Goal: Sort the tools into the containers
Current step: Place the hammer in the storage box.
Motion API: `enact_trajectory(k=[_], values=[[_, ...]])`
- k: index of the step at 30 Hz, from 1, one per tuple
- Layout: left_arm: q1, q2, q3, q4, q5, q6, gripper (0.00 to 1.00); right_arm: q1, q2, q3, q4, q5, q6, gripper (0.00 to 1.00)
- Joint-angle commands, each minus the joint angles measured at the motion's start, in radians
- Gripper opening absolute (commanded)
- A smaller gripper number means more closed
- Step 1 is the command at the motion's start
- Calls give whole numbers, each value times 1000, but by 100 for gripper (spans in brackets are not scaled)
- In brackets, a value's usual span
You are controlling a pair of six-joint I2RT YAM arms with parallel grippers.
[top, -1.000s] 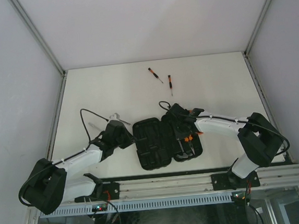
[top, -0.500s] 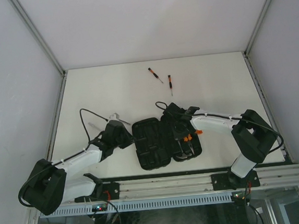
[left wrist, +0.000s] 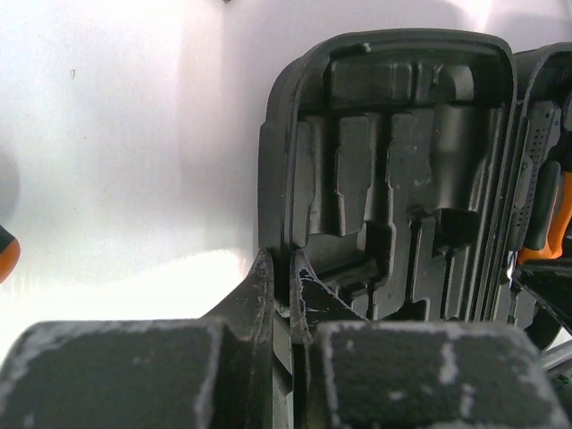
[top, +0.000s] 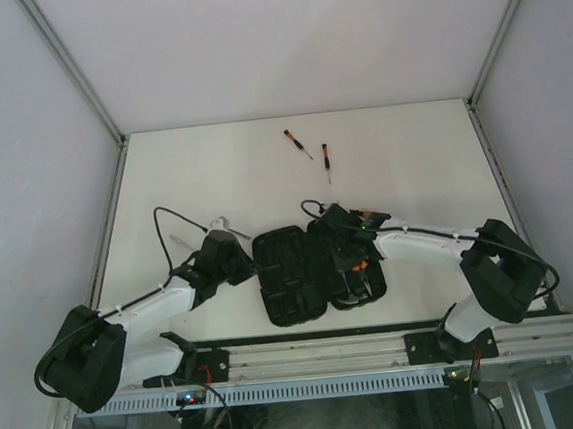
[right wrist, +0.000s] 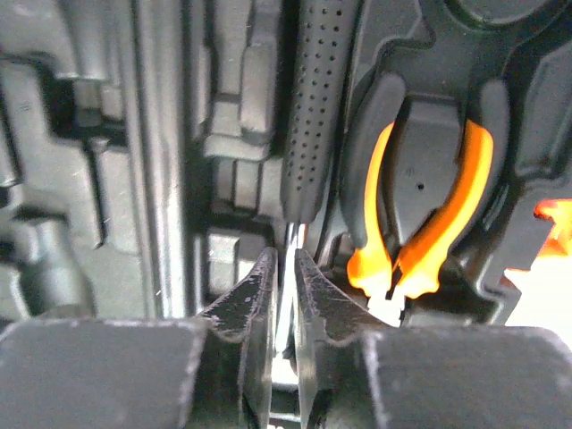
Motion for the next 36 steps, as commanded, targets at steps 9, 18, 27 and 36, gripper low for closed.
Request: enact_trajectory(k=[9,18,27,36], values=[[25,43,163,-69,-9,107,16,-23,-407,13,-1,81,-67,33],[42,-41,214,-147,-26,156,37,-166,-503,-68,-14,117,-92,41],[50,-184,266,-258,-31,207,41,-336,-476,-86,48,31,-118,48],[53,-296,311,-397,-26,297,41,-516,-321,-55,122,-104,-160,55]])
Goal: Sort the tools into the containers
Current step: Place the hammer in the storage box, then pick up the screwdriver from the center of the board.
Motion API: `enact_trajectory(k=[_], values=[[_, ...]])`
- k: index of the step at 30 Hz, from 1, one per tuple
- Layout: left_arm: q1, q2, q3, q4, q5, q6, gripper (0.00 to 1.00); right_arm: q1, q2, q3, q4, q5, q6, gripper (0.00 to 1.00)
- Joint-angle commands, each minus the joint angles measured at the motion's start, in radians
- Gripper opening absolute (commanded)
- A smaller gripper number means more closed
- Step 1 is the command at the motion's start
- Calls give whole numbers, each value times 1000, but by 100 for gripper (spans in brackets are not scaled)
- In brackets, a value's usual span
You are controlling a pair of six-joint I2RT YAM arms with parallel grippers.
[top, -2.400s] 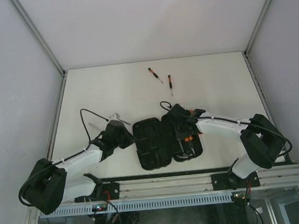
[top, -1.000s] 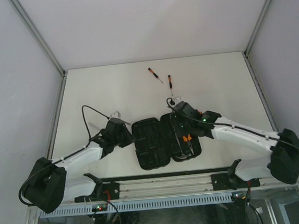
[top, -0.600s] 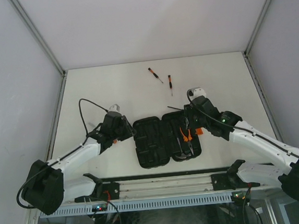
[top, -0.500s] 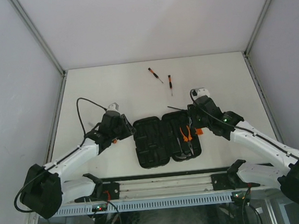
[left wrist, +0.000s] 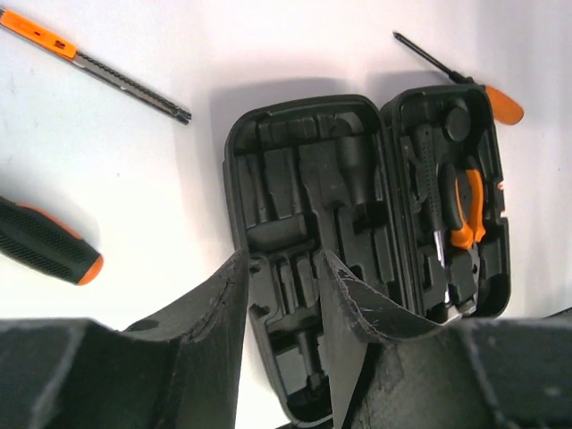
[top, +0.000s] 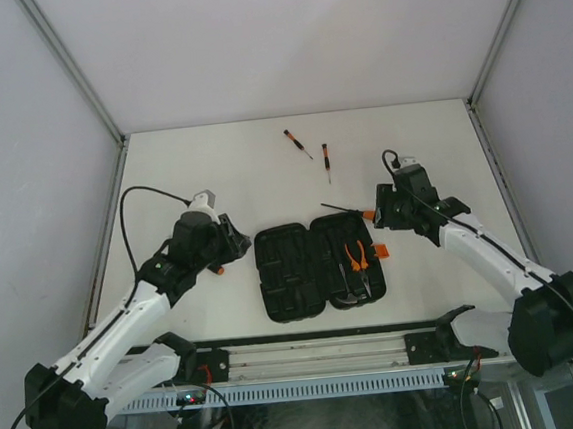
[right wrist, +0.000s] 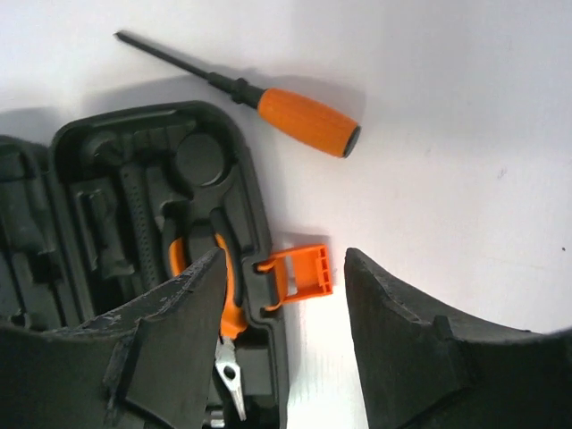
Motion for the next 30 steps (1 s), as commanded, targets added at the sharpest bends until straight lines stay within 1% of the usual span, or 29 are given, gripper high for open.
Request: enact_trajectory(k=[1,4,7,10,19,28,30], values=[[8,-61,75,-93,-10,76,41,-66,86,56,75,-72,-56,56],[10,-89,83,-125,-21,94,41,-84,185,119,64,-82,-100,56],[13,-105,84,-147,-28,107,41,-87,310,200,14,-89,-141,56],[16,-113,80,-157,-32,107,41,-86,390,260,-13,-77,-175,56],[20,-115,80,-168,-22,108,42,-84,529,372,-81,-69,-286,56],[25,-93,81,-164,-7,108,42,-77,610,417,-134,-110,-315,54],[27,-91,81,-161,-5,107,42,-75,626,447,-146,-119,-319,53]])
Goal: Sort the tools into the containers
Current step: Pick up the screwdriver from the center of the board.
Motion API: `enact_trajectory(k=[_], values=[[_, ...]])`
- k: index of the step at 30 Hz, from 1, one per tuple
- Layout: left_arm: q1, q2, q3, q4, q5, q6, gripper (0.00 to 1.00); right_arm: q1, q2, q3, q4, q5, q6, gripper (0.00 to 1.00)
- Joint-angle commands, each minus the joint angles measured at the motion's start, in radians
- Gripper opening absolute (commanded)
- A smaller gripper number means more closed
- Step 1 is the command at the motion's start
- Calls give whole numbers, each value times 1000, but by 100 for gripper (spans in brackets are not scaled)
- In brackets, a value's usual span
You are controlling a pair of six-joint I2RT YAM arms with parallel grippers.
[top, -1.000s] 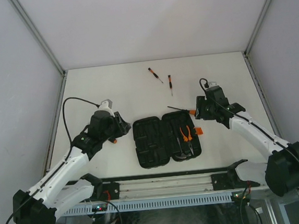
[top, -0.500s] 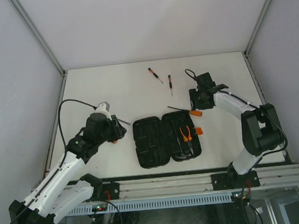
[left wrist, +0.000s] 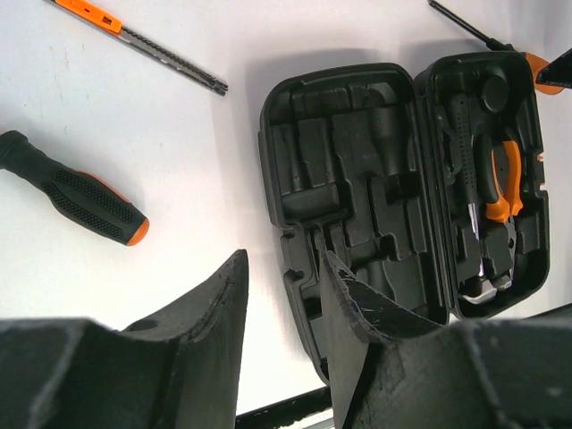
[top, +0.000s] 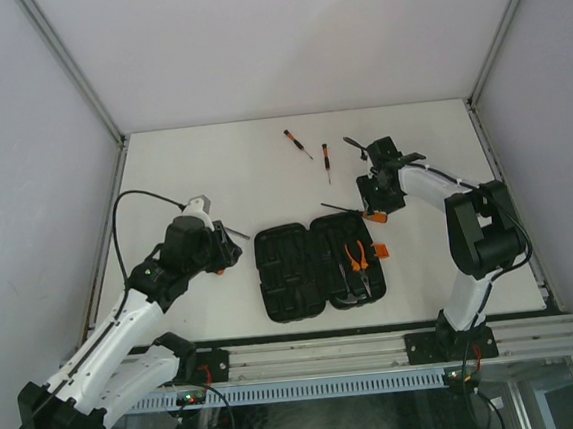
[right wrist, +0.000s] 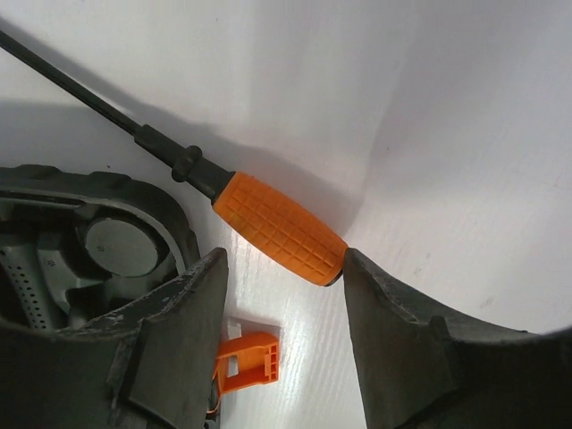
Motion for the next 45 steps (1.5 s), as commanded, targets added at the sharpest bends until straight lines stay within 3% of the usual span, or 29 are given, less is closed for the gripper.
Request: enact_trajectory(k=[1,17,28,38,45], values=[[11,7,51,16,9,22,41,8,27,69,-31,-27,-32,53],[16,12,45,25,27,17,41,31,128,108,-46,31,-38,42],[50,-25,35,24,22,4,42,44,104,101,-60,42,-24,19],[58,-106,17,58,43,-15,43,22,-127,-32,-8,27,62,1],[59,-168,-3,107,65,-25,43,-4,-396,-199,107,-44,159,0]])
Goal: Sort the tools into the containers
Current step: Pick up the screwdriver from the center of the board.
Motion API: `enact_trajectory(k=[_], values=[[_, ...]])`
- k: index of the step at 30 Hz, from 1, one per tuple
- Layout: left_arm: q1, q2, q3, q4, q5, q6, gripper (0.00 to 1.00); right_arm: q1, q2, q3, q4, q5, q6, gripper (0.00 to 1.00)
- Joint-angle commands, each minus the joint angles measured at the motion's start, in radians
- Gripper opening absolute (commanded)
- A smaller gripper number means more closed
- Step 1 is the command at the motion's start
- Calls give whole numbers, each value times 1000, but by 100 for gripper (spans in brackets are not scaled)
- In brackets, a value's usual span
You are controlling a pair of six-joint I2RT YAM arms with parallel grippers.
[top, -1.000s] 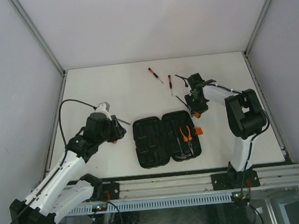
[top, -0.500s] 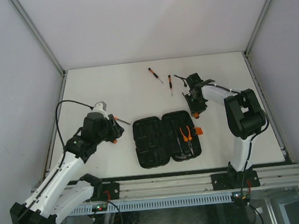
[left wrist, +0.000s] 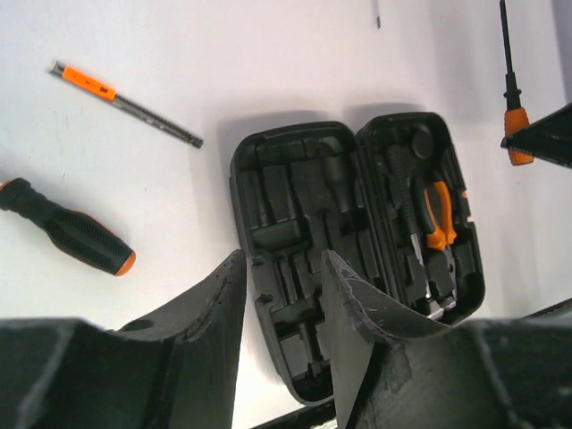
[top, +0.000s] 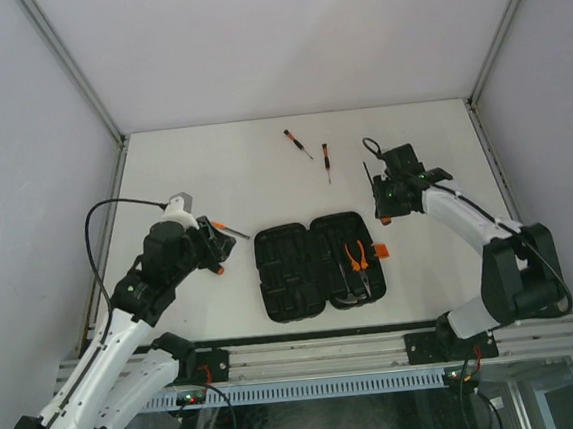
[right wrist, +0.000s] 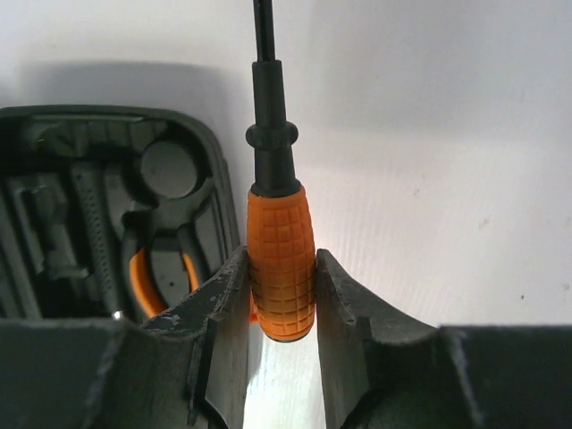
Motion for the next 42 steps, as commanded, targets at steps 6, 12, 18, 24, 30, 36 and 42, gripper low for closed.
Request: enact_trajectory(k=[6,12,18,24,30,36,42], values=[[7,-118,-58,186,53,-47,47,-1,-451,-226,291,-190,221,0],[9,-119,-28,193,115,-40,49,108,-704,-385,530,-139,316,0],[10,-89,-7,204,189,-36,49,281,-769,-415,599,-43,229,0],[10,-90,0,194,197,-21,55,303,-765,-412,554,-103,223,0],[14,-95,2,184,187,-15,62,310,-771,-422,574,-237,134,0],[21,-97,18,172,183,5,63,426,-795,-403,571,-66,66,0],[25,-95,32,160,186,29,64,615,-820,-434,728,223,3,0]])
